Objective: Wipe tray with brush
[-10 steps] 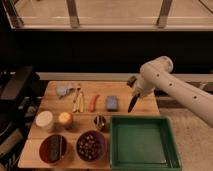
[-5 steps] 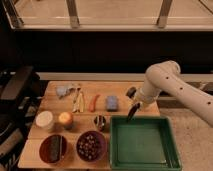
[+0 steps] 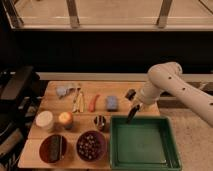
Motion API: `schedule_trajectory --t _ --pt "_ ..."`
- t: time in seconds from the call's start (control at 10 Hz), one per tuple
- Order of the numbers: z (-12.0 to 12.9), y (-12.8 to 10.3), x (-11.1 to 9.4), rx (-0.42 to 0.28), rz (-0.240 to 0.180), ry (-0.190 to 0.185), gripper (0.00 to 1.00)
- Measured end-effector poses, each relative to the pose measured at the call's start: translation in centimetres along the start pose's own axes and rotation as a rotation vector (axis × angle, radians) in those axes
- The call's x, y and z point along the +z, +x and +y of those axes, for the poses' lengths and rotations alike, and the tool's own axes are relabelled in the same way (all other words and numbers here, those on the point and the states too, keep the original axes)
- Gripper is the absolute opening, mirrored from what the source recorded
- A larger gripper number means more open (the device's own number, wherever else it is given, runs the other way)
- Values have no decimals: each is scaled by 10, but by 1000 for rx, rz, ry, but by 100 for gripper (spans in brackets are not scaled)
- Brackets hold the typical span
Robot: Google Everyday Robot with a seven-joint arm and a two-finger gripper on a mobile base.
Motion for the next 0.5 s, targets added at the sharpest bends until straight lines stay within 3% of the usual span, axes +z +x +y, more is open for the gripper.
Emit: schedule_trajectory --t 0.1,0.4,0.5 --pt "-1 2 1 -25 -26 9 0" --pt "1 -1 8 -278 -160 24 0" --pt "4 -3 9 -318 -185 21 0"
